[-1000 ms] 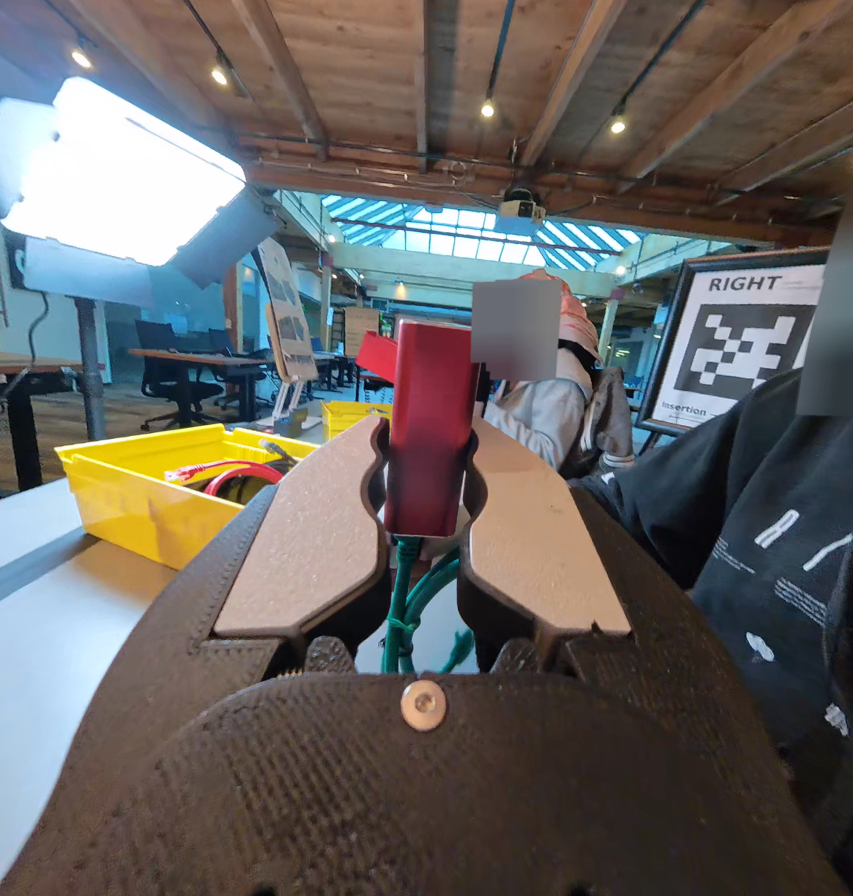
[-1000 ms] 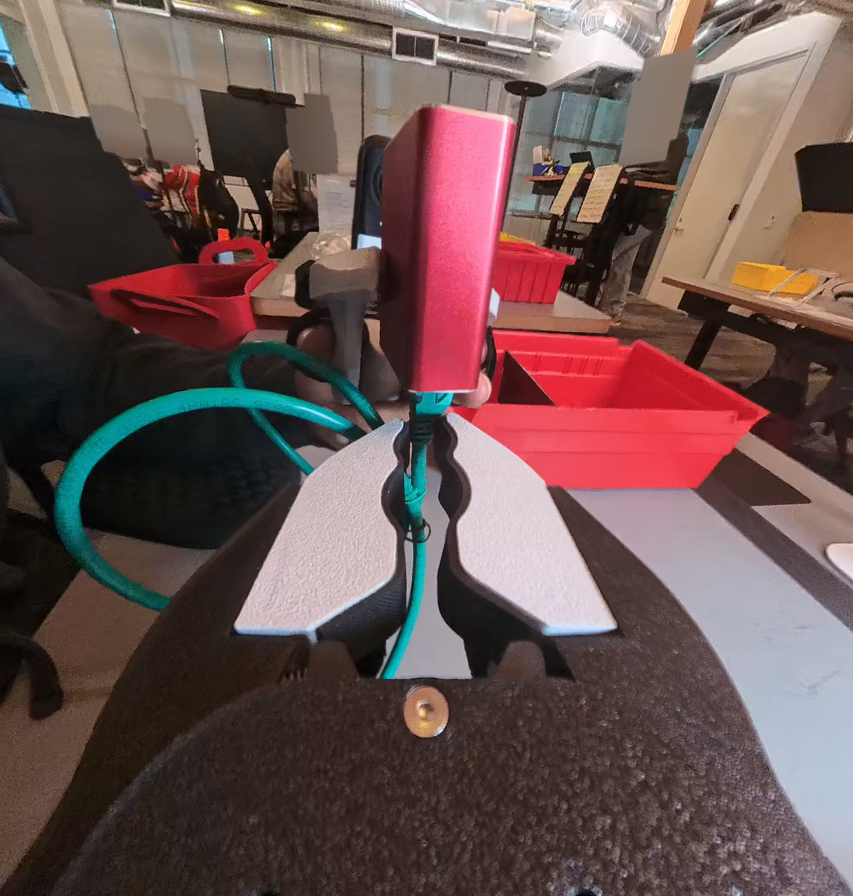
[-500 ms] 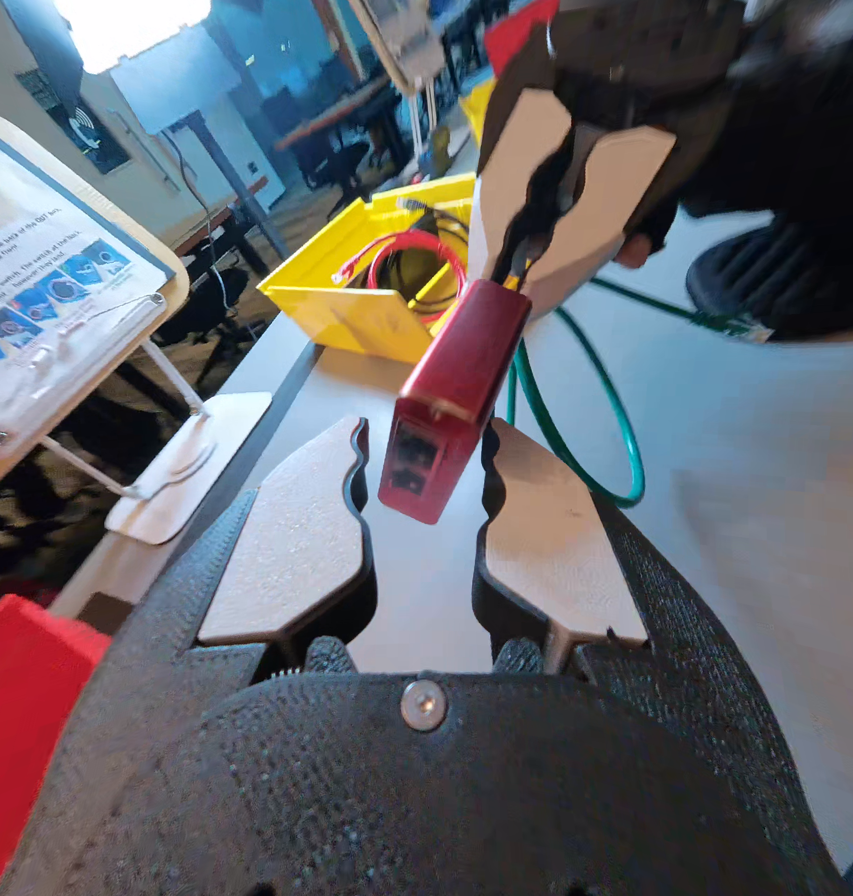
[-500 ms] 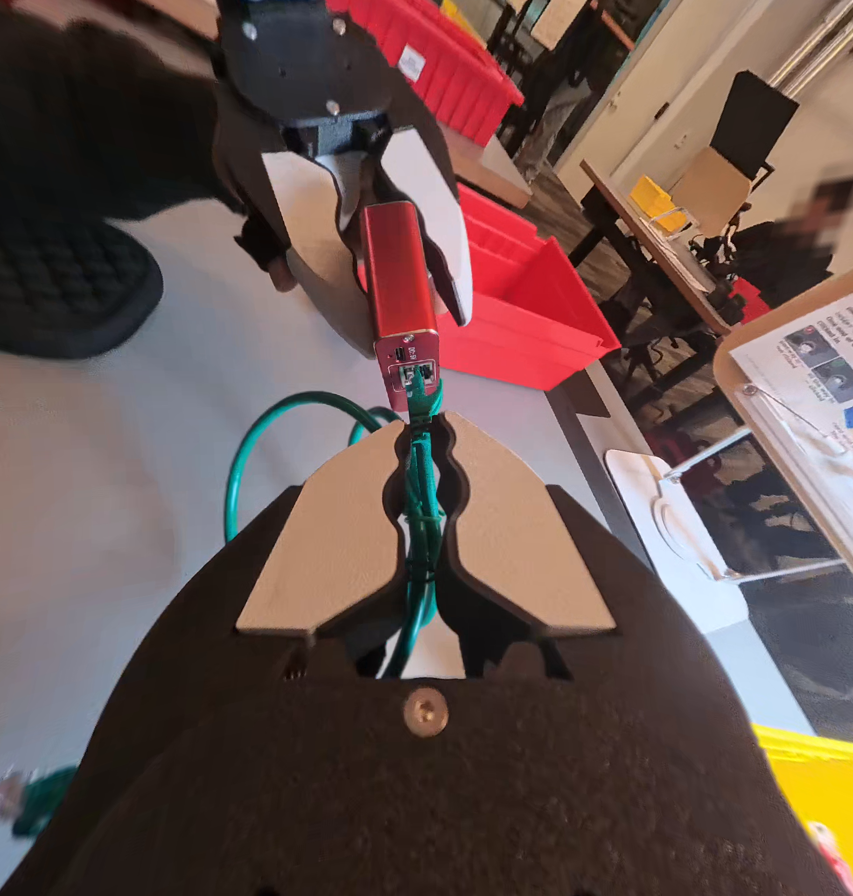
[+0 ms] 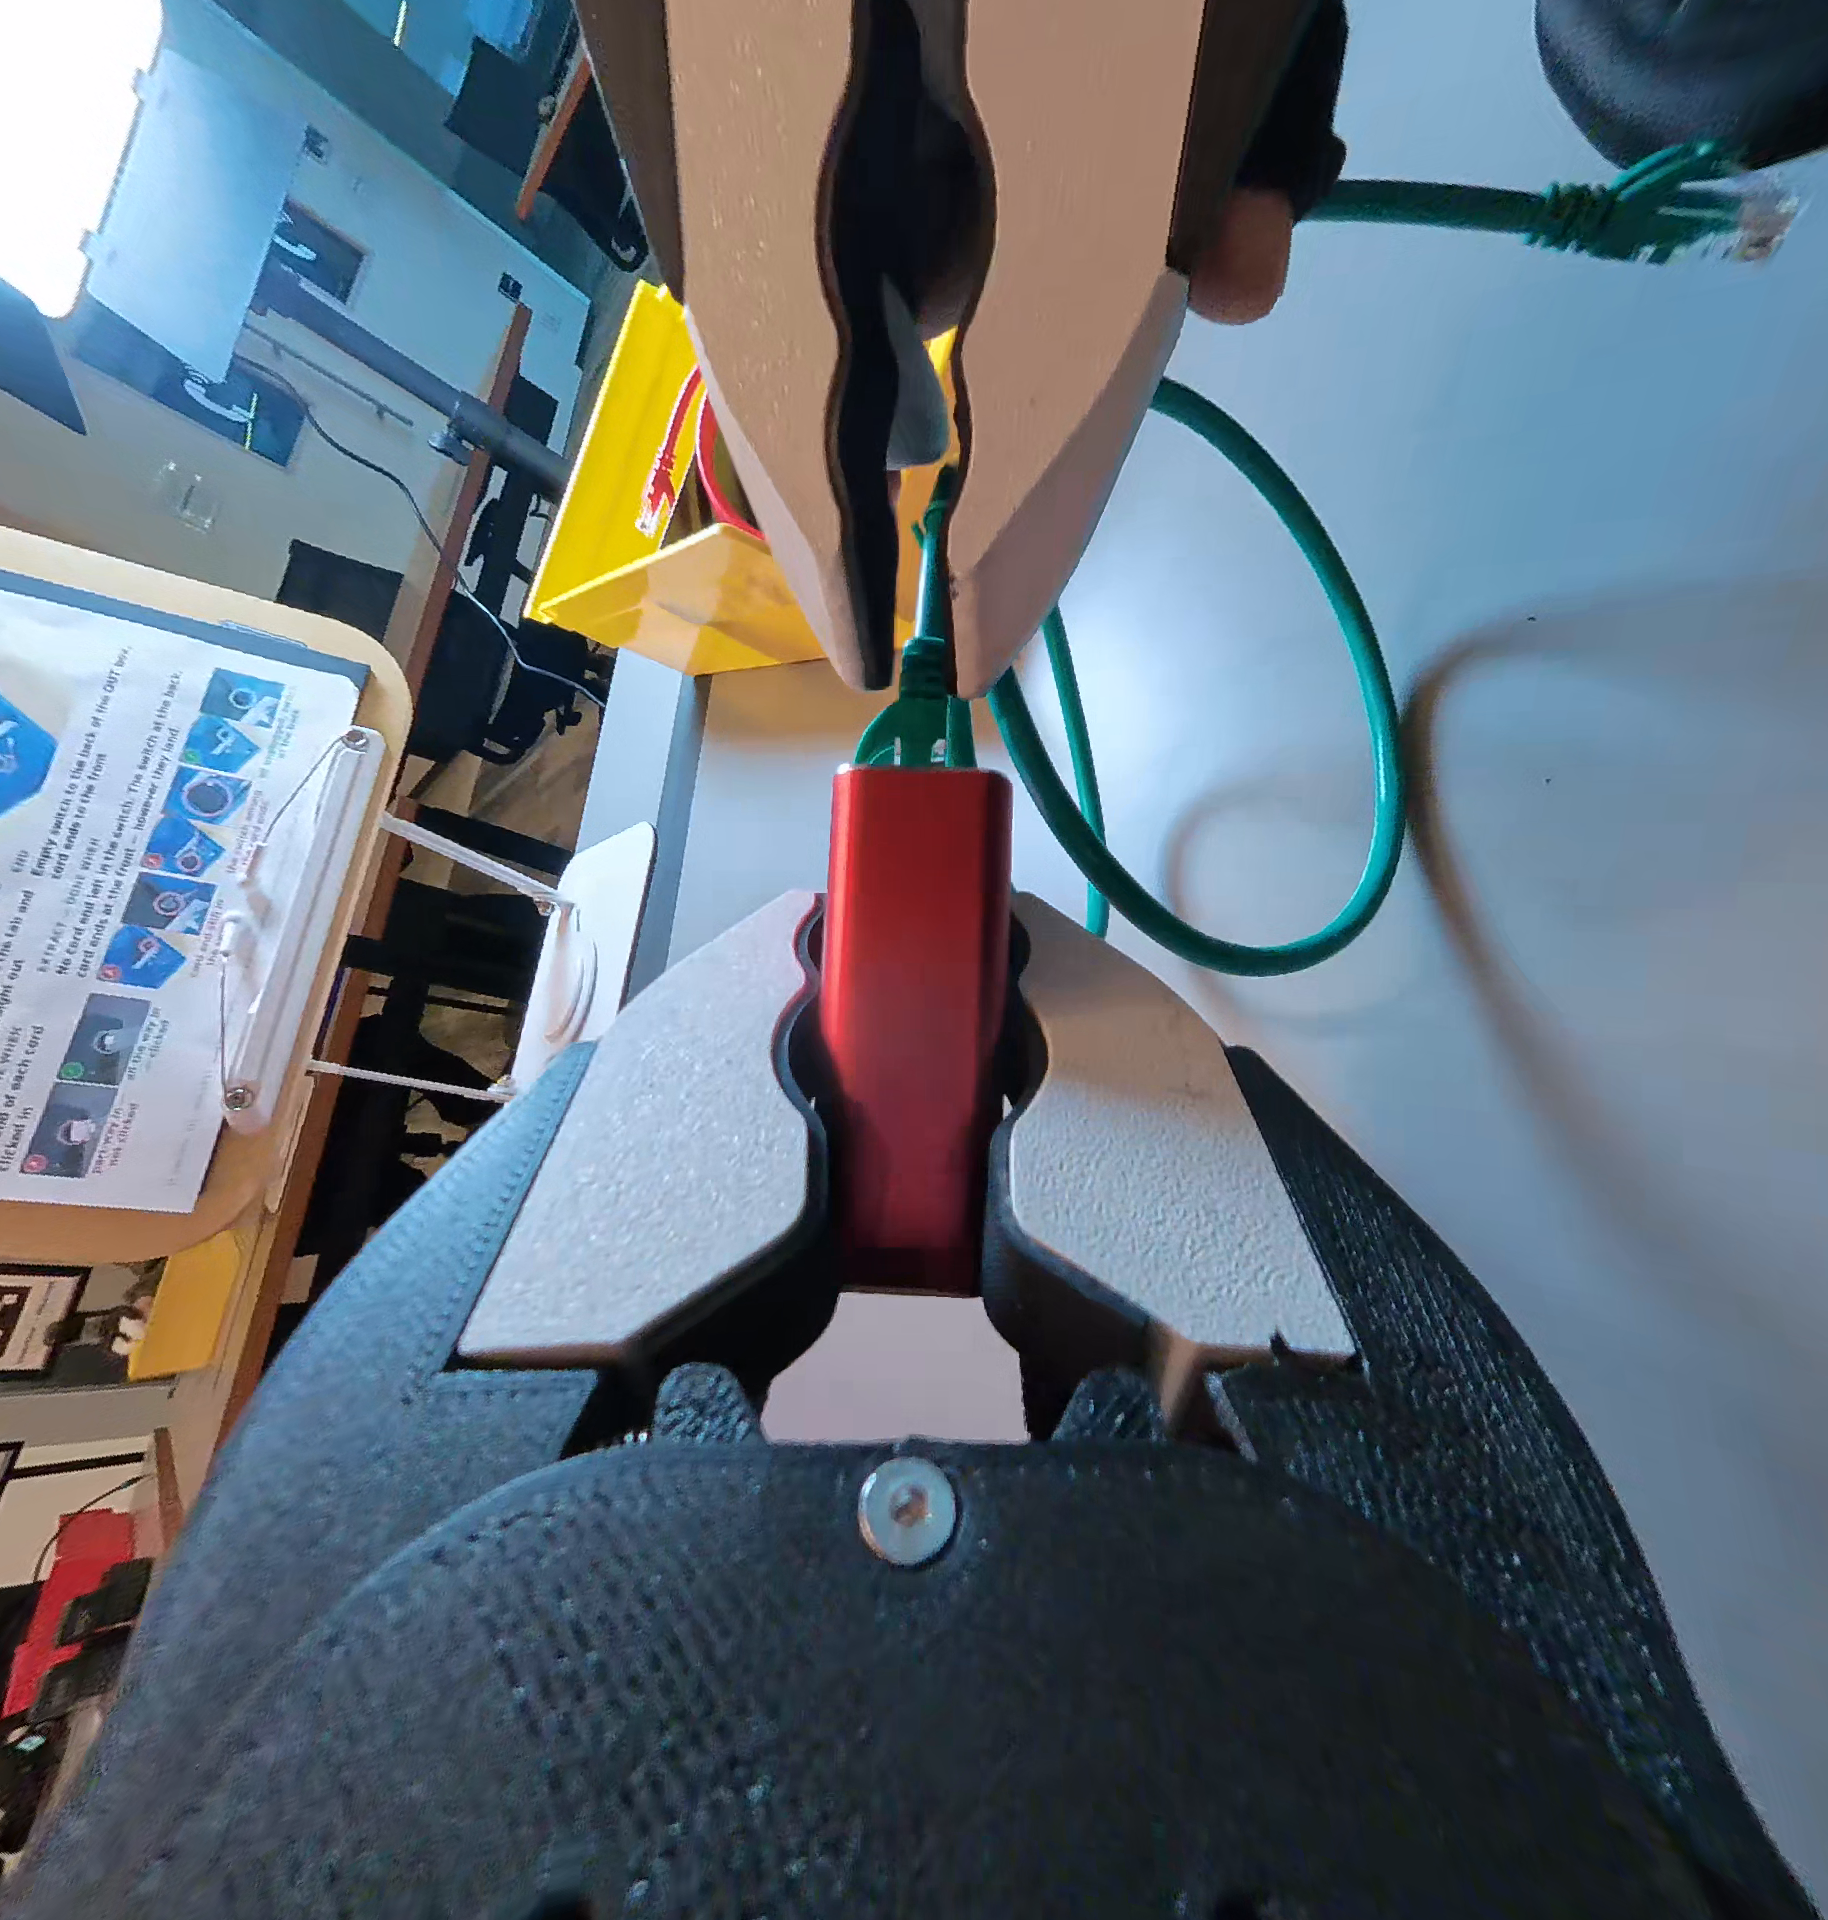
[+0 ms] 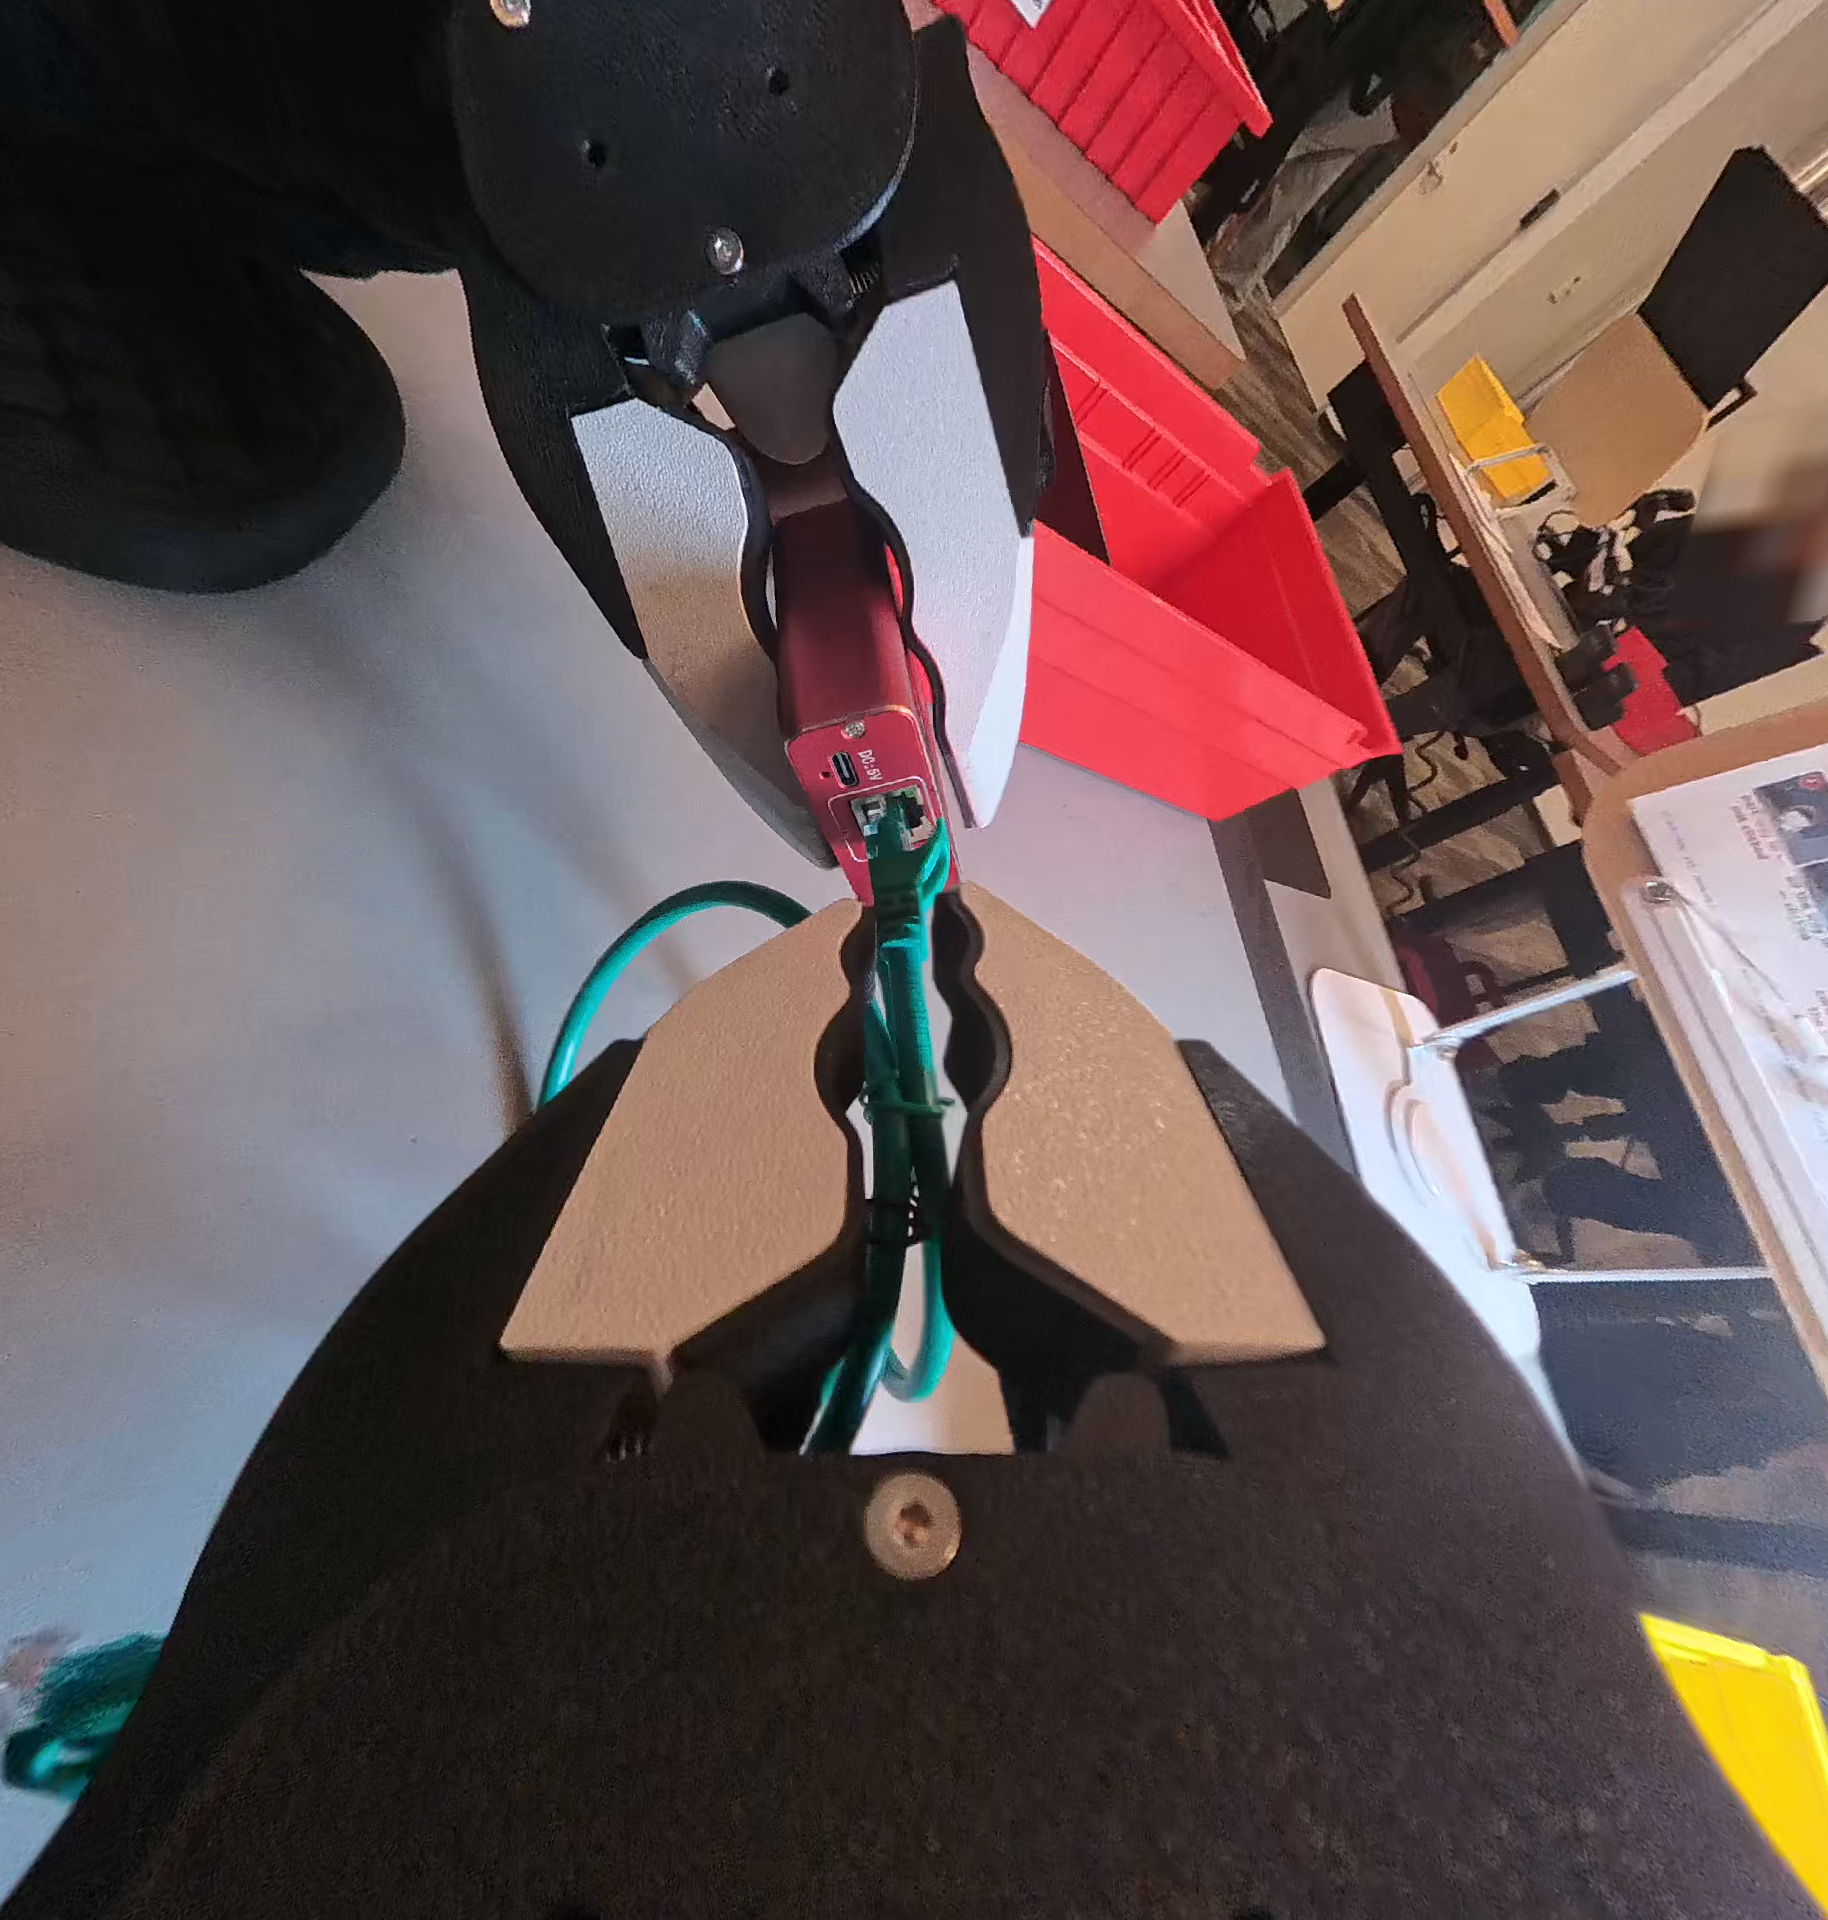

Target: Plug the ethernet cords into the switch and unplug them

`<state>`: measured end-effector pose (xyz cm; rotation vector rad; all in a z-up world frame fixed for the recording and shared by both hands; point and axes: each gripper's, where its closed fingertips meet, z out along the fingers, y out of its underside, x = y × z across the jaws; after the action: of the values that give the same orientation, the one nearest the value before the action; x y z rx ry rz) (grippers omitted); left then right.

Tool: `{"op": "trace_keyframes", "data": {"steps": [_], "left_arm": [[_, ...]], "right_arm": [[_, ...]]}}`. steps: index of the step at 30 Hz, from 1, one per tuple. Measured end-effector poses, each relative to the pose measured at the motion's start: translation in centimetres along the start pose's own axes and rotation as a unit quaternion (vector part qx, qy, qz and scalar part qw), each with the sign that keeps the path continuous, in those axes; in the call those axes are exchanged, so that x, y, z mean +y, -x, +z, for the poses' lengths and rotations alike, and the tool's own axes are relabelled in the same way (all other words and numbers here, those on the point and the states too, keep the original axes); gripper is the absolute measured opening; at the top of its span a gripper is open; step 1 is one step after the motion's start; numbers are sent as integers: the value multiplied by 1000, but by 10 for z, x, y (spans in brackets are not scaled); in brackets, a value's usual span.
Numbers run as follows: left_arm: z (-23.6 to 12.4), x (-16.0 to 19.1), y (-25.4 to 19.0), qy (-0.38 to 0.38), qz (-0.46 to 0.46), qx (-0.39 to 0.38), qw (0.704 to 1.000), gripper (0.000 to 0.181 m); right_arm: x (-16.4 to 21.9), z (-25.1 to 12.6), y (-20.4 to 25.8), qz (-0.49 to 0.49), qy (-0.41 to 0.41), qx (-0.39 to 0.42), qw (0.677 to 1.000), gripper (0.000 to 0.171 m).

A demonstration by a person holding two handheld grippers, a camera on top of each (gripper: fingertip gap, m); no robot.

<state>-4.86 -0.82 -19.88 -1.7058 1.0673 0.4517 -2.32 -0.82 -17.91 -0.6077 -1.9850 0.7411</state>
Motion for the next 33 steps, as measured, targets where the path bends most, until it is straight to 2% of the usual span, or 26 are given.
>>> {"op": "trace_keyframes", "data": {"steps": [3, 19, 24, 33], "left_arm": [[0, -5, -3, -5, 8, 0, 1000, 29], [1, -6, -7, -3, 5, 11, 1000, 29], [1, -4, -13, -1, 28, 24, 999, 29], [8, -1, -33, 28, 66, 63, 995, 29]], "right_arm": [[1, 2, 2, -27, 9, 13, 1000, 16], [-3, 9, 5, -128, 14, 57, 990, 14], [-2, 11, 13, -122, 23, 23, 992, 13], [-2, 0, 38, -137, 49, -92, 985, 14]]}}
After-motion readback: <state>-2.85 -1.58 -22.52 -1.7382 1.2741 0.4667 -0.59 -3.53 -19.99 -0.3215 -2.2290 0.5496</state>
